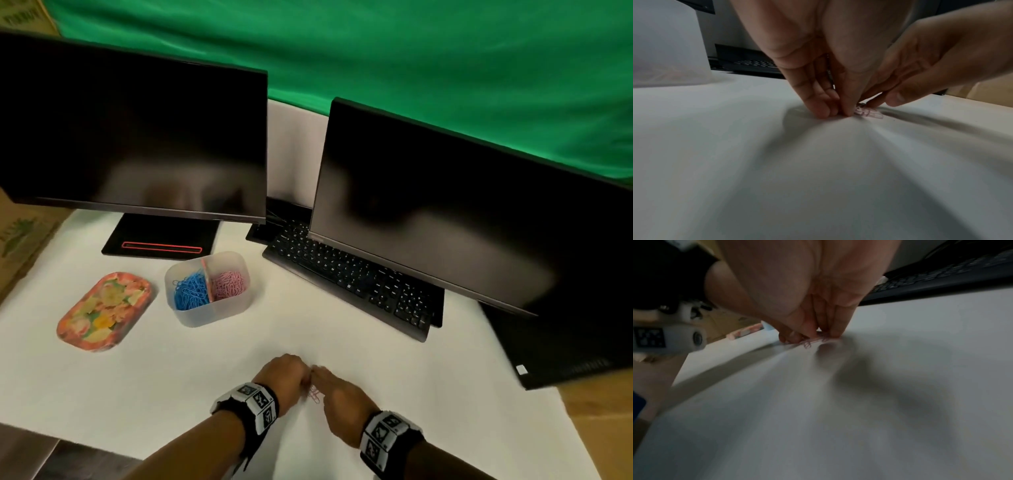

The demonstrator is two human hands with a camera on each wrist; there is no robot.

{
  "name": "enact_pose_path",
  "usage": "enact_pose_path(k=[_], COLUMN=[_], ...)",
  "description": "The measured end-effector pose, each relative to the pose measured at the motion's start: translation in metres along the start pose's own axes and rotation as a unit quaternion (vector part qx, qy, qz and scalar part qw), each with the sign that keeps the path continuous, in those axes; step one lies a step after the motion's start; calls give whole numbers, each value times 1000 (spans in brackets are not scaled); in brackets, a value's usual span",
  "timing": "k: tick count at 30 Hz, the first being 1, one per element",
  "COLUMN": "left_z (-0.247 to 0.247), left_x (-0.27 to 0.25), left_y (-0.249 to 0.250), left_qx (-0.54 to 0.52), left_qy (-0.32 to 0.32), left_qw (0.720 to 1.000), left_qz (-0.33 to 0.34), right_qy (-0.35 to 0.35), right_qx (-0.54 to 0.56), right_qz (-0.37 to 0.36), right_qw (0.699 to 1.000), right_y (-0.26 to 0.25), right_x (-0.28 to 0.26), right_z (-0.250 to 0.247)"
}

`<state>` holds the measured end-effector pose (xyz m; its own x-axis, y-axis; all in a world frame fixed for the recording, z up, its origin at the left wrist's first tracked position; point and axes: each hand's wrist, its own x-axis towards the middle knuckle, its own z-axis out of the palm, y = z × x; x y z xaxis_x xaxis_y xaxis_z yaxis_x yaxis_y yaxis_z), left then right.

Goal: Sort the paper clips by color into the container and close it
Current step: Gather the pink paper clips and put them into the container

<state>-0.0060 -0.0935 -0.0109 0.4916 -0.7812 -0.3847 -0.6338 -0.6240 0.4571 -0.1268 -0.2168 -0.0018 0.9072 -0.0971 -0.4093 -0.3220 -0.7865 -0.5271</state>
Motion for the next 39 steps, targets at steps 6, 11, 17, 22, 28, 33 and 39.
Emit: enact_pose_path(k=[6,11,17,22,28,33,39], left_z=[-3,0,-5,-9,-5,-6,-5], left_x=[3,5,1,-4,-2,1,6], left_y=[-14,-4,-6,-21,-12,-7,-7], left_qx=[-11,4,-19,-21,-20,-14,-38], left_qy=[34,13,26,-11,12,18,30], left_qw=[999,1000,999,999,1000,1000,999], left_qz=[-29,2,2,-35,-16,-16,-18], right_qy=[43,58,56,9,-35,-12,-4], right_qx=[3,34,36,-44,-76,-44,-70], right_qz=[101,121,93,46,14,-18,-25], right_qw=[994,990,993,998,996,999,997], right_y=[20,5,-4,0,-4,0,-1], right_x=[-8,3,11,4,26,33,43], right_z=[-16,-8,-11,-10,-15,-18,-20])
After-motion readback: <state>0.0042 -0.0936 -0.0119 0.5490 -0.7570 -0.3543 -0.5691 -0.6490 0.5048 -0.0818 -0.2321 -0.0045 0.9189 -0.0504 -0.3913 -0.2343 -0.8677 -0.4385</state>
